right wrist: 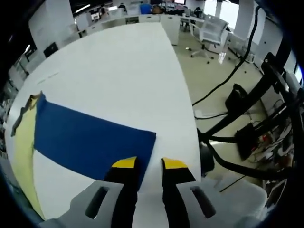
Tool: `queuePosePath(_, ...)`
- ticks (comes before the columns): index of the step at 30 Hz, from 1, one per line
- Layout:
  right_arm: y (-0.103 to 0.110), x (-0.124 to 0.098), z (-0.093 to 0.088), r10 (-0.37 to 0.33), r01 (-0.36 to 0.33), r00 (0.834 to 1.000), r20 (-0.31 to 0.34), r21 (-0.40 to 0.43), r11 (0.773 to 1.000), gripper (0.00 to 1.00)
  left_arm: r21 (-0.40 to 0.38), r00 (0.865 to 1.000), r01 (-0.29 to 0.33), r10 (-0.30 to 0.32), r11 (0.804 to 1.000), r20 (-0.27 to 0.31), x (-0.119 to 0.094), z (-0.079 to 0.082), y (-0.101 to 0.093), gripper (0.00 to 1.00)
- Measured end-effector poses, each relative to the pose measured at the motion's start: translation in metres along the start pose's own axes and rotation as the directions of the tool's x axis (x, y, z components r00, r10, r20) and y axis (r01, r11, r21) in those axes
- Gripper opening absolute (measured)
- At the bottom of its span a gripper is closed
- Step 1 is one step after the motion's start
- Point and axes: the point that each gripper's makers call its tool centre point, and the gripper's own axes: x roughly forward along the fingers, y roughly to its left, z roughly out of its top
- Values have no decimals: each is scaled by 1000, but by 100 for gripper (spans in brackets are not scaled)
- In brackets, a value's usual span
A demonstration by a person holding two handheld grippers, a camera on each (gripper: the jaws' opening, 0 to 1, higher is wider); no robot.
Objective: Fold the garment on the visible template until the final outline fits inside the template.
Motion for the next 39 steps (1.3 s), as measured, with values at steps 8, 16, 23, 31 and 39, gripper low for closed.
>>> queuePosePath(8,16,1,0,38,-38,999,-1,-37,999,3,4,1000,3,-3,1000,4,0,2,0,99)
queuePosePath(16,13,1,2,17,-17,1000,-7,-73,997,3,5,1000,3,-3,1000,7,-1,1,2,99)
queuePosePath(23,16,-10,7,41,-41,999,-1,-69,997,2,5,1000,-2,2,1000,9,-3,-2,1,99)
queuePosePath(31,33,-38,29,111,-106,992,54,-88,990,2,2,1000,-3,3,1000,20,-6,-2,-1,99)
queuePosePath(39,65,-67,43,160,-146,983,85,-154,977,2,24,999,13,-13,1000,31,-6,1,-7,99)
